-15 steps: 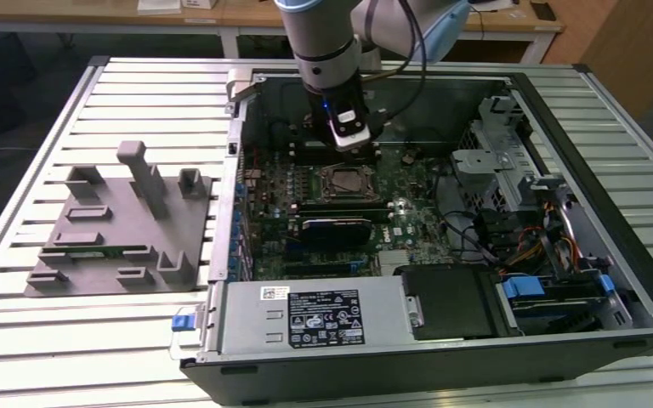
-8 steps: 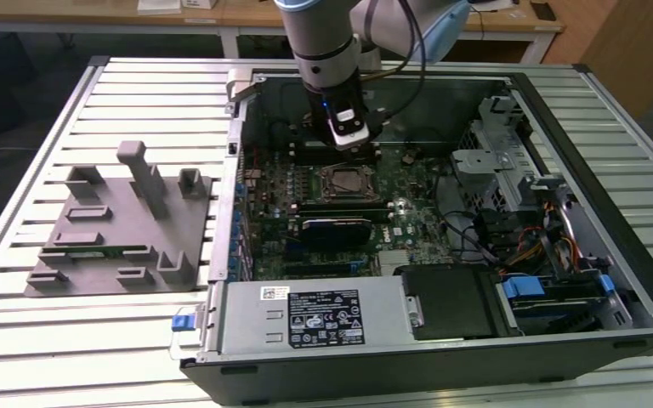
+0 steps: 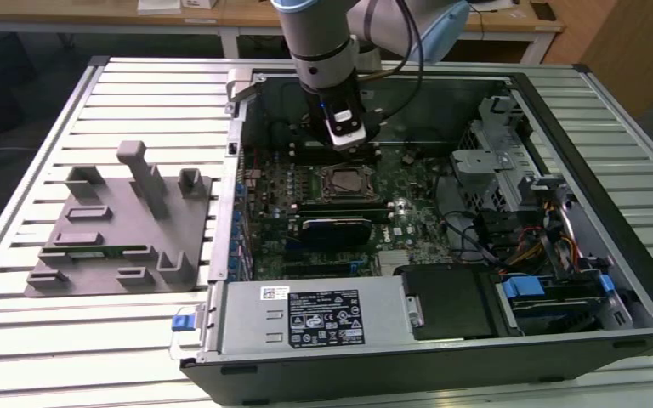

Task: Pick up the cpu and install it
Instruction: 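Install the first cpu locking lever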

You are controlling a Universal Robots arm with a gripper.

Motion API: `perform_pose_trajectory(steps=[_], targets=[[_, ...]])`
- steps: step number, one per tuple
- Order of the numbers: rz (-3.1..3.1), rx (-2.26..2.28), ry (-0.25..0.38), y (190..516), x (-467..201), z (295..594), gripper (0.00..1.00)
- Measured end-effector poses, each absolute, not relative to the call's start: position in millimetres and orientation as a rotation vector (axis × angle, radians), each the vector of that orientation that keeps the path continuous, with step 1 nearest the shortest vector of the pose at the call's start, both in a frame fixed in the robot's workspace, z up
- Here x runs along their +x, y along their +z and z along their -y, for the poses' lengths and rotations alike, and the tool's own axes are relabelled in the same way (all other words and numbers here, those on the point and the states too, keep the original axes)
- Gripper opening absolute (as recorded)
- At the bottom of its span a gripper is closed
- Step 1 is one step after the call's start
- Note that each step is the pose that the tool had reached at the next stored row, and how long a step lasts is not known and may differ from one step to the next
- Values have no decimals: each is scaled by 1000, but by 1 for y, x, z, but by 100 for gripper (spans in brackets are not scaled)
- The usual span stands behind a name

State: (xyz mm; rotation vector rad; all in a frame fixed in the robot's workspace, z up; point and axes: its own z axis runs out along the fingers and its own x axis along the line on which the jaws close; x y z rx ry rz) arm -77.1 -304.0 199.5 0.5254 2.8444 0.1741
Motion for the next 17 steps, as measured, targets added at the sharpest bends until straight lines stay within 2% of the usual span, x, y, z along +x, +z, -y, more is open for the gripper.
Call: perform_pose_trajectory(steps=[6, 17], targets=[[-2843, 521, 146, 198, -78, 304, 11], [-2842, 525, 144, 197, -78, 300, 11]])
